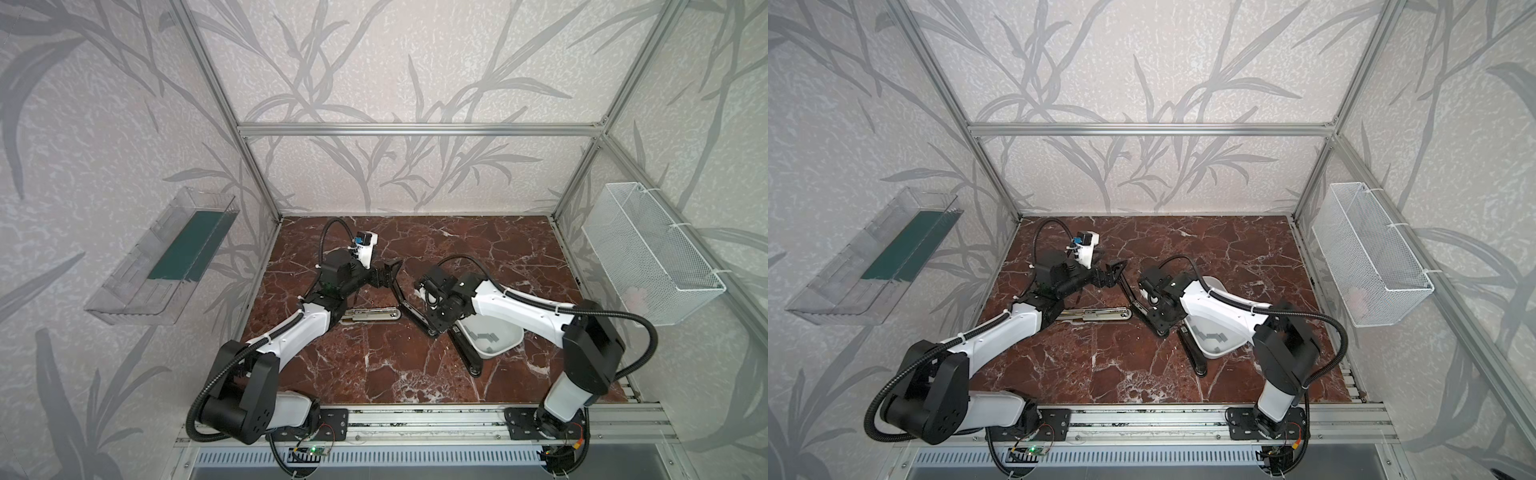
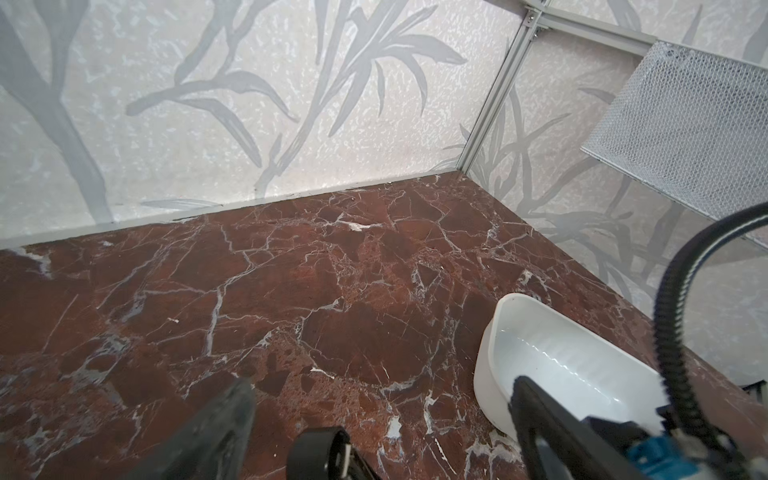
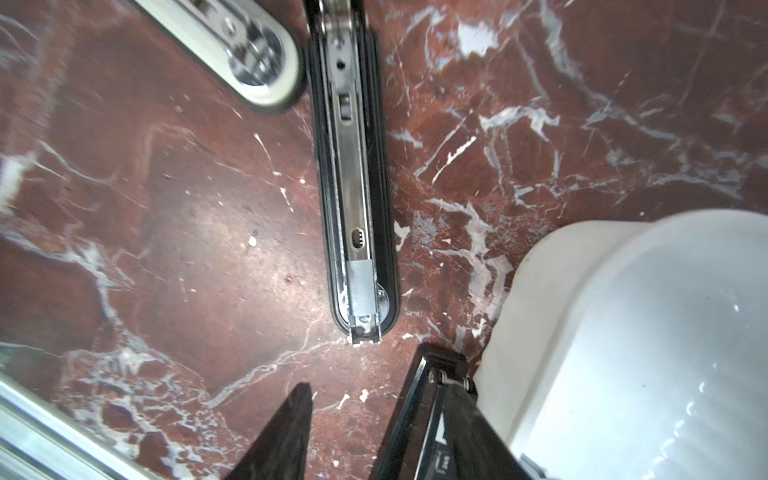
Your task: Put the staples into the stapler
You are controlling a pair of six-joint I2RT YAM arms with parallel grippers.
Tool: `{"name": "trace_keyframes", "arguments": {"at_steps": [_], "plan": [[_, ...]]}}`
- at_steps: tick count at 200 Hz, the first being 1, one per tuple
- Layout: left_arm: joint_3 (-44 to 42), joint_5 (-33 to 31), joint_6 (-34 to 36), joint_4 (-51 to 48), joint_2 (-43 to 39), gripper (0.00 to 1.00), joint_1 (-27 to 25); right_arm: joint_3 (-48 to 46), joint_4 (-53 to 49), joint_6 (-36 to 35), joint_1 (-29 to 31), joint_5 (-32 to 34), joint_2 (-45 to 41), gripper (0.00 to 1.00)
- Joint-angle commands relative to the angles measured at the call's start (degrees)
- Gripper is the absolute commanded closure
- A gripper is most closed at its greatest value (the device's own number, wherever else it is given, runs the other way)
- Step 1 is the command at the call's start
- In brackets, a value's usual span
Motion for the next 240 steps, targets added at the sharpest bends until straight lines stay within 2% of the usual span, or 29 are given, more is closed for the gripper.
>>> {"name": "trace_keyframes", "arguments": {"at_steps": [1,23,41,66,90,104,129,155,209,240], "plan": [[-4.52,-3.49,1.79,7.16,-0.79,0.02,-0.25,-3.8,10.87,8.22,0.09,-1.58,-5.96,0.44],[-6.98,-2.28,2.39,13.23,1.99,0.02,-0.25,-12.25,21.94,16.35,0.09,-4.59,-11.67,0.4],[-8.15,-1.58,2.31,16.07,4.09,0.03,-0.25,-18.58,29.43,20.24,0.18,-6.18,-14.37,0.38],[-12.08,-3.02,0.51,23.76,5.37,0.02,-0.08,-22.32,32.24,24.0,0.49,-6.12,-14.43,0.35],[-11.68,-2.32,-1.15,24.15,8.05,0.02,0.45,-26.58,36.96,28.46,0.66,-5.68,-15.44,0.33],[-12.94,-2.32,-3.26,29.24,10.69,0.01,1.15,-27.73,37.91,29.28,0.66,-5.02,-16.28,0.32],[-13.85,2.92,-10.44,39.74,17.09,0.02,4.34,-28.84,38.24,30.26,0.71,-4.34,-17.71,0.31],[-12.75,4.35,-10.57,39.75,19.69,0.04,4.75,-30.44,39.47,31.85,0.7,-4.32,-18.53,0.31],[-9.19,9.21,-11.25,43.68,25.15,0.17,4.75,-30.04,40.57,33.1,0.7,-3.99,-16.13,0.3],[-8.58,12.38,-13.91,48.38,27.43,0.32,4.69,-29.3,40.56,33.92,0.6,-3.71,-14.42,0.3]]}}
